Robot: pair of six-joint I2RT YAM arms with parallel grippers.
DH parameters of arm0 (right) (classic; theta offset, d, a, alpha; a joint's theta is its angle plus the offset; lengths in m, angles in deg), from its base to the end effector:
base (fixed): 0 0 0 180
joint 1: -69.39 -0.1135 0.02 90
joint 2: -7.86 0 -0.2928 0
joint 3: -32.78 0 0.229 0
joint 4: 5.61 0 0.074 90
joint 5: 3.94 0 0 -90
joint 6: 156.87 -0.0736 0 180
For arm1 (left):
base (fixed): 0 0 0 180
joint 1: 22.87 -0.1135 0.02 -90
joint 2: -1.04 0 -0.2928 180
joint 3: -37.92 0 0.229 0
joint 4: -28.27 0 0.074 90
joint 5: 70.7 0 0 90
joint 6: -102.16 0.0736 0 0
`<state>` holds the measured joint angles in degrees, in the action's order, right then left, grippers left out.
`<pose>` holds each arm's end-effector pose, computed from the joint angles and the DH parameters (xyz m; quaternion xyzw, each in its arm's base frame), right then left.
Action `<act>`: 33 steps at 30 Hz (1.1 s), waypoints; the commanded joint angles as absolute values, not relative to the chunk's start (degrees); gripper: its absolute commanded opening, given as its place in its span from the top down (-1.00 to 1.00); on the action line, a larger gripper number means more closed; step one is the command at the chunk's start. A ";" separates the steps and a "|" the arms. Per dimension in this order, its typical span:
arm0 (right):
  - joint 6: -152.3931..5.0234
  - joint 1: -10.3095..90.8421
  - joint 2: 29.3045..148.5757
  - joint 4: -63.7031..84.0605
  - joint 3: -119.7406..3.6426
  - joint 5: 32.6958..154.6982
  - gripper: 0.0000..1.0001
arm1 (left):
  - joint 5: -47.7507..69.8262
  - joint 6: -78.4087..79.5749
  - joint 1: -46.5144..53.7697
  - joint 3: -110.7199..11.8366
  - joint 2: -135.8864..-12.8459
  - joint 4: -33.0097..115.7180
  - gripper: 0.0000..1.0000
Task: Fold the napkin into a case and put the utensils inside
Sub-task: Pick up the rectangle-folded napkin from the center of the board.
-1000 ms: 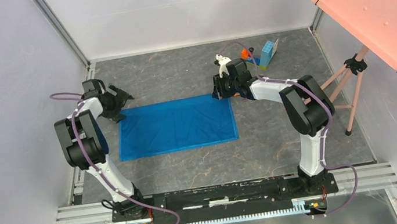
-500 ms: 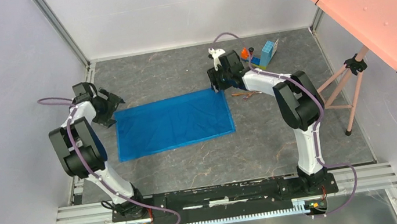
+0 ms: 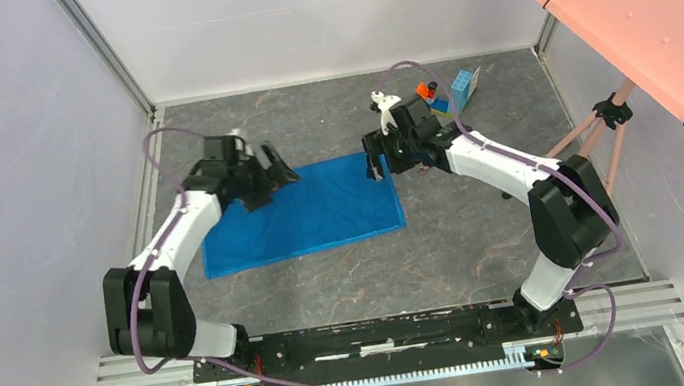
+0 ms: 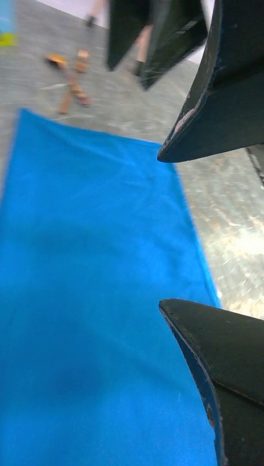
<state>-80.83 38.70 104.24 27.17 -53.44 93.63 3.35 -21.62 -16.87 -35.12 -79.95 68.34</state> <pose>0.3266 0.2051 0.2640 -0.1592 0.9013 0.2073 0.3455 0.2940 -0.0512 0.2634 -0.1737 0.9095 -0.2425 0.2895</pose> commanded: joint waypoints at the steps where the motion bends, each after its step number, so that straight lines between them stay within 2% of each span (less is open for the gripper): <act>1: -88.88 42.01 102.16 32.52 -49.84 90.31 -0.67 | 1.61 -19.94 -7.68 -34.04 -81.66 68.96 -1.00; 5: -96.39 41.99 106.93 39.95 -53.71 86.87 -0.68 | 1.82 -22.10 -4.57 -31.22 -80.93 65.66 -1.00; 10: -100.11 41.70 114.45 47.24 -60.60 83.91 -0.60 | 2.03 -22.51 -3.91 -27.87 -75.99 65.32 -1.00; 19: -97.25 39.63 123.79 51.55 -69.15 81.14 -0.22 | 2.32 -23.06 -3.91 -21.70 -62.14 66.99 -1.00; 28: -95.82 38.62 128.64 51.79 -72.79 79.56 -0.09 | 1.17 -23.94 -3.92 -19.64 -56.00 67.35 -1.00; 33: -97.63 38.03 130.58 50.45 -69.46 80.86 0.05 | -0.19 -24.84 -3.93 -20.31 -53.97 67.52 -1.00</act>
<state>-96.24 38.72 127.82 51.78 -71.23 80.80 2.09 -22.43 -4.11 -19.73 -56.50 67.84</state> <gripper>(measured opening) 0.512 0.996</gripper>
